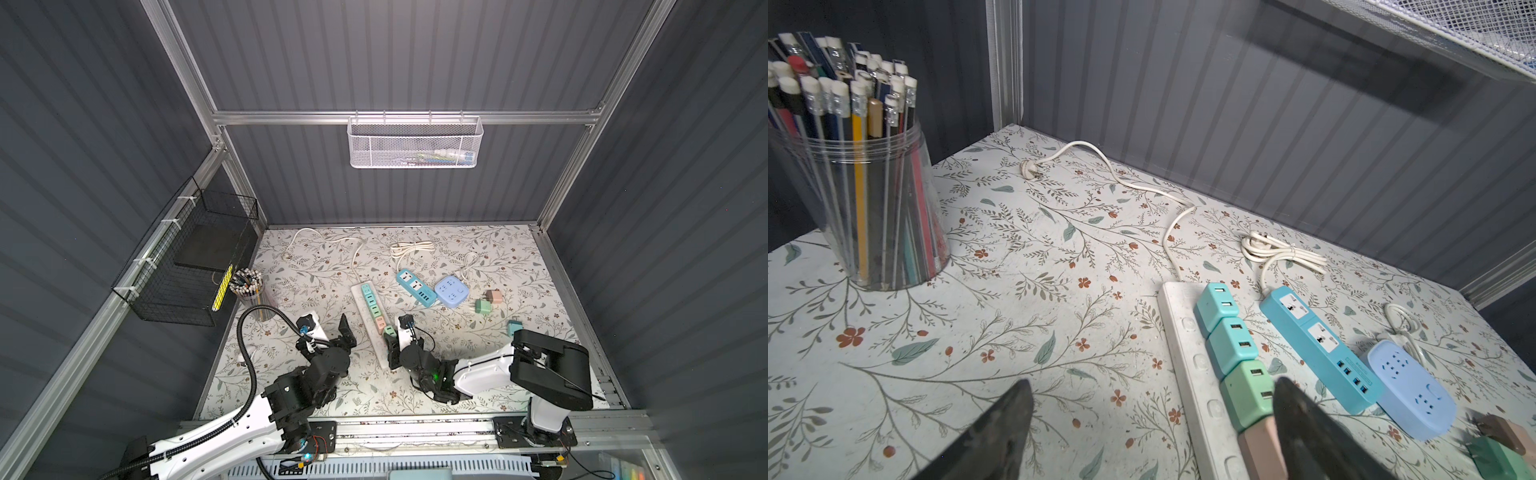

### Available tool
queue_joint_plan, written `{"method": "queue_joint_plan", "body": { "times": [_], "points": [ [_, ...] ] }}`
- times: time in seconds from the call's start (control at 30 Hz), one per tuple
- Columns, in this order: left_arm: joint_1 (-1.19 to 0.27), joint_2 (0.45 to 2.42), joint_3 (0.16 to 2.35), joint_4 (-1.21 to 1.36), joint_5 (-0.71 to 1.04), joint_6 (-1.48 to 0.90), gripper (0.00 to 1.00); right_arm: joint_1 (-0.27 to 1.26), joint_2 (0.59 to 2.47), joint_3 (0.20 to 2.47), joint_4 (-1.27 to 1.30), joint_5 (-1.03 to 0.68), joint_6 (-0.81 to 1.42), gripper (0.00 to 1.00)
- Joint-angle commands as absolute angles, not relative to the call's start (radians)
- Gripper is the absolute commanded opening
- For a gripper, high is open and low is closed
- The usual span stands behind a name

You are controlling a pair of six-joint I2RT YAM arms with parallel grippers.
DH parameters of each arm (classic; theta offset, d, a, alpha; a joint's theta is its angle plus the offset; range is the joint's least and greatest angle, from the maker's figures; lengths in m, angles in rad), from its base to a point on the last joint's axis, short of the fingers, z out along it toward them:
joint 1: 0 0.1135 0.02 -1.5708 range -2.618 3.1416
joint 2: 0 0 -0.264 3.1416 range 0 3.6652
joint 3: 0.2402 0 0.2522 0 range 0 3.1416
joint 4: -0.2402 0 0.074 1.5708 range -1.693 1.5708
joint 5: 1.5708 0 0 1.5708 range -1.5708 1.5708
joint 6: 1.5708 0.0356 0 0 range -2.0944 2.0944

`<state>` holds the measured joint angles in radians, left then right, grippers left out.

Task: Insert the plug
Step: 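Carry the green charger over the fifth socket with the right while the left withdraws, then lower the green charger toward the fifth socket with the right gripper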

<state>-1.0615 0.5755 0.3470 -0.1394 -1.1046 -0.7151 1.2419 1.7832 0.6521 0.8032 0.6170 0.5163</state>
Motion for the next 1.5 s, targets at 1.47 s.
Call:
{"method": "queue_joint_plan", "body": {
  "times": [1.47],
  "points": [
    [-1.06,0.475,0.328,-0.075,-1.12,-0.623,0.9,1.316,1.934,0.634,1.12,0.881,0.354,0.24]
  ]
}}
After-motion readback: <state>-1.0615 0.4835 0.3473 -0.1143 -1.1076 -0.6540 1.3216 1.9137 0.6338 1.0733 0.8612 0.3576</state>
